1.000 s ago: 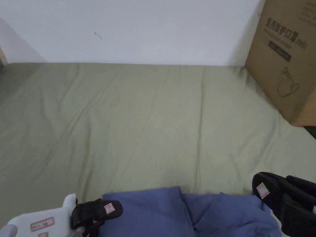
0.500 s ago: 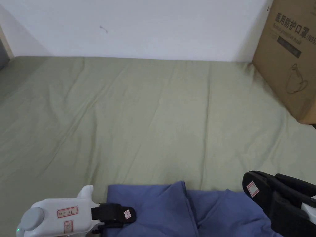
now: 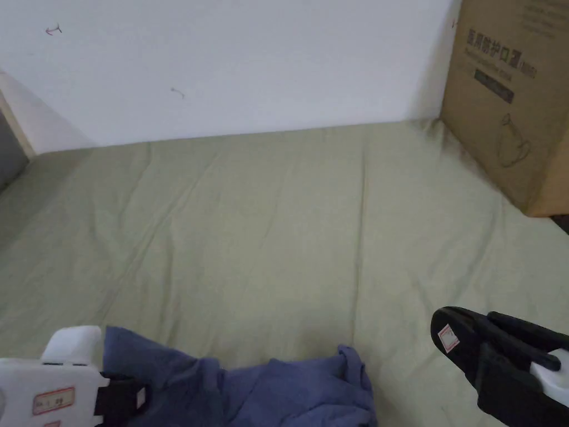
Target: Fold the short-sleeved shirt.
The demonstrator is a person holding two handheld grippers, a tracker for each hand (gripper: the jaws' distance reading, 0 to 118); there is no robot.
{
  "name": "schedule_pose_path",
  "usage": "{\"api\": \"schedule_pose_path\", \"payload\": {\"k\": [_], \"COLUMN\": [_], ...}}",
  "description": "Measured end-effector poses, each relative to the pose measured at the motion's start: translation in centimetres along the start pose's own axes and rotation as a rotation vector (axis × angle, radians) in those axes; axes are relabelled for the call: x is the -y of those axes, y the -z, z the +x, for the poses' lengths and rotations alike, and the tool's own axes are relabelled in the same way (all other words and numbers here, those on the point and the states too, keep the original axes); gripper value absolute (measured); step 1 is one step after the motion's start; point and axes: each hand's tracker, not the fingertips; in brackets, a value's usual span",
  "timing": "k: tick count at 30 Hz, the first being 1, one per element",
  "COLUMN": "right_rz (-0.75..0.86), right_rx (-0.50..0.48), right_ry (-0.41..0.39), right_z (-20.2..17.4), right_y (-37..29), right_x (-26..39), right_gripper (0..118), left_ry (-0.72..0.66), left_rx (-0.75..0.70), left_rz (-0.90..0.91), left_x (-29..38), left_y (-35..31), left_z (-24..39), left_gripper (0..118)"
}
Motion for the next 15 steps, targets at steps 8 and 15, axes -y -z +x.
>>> {"api": "schedule_pose_path", "payload": {"k": [8, 15], "right_rz": [0.047, 0.050], "right_rx": [0.049, 0.087], "right_ry": [0.055, 0.084], "right_z": [2.5, 4.4], "right_y": [-2.4, -3.4], "right_x": [-0.4, -0.2], "right_gripper": [5, 5], "left_ry": [-0.006, -0.038], "left_rx": [0.334, 0.391], "left_rz": [-0.117, -0.107], "left_x": [-3.5, -4.3], "left_y": [9.9, 10.1], "left_z": [13.7, 14.8], "left_gripper": [53, 113]}}
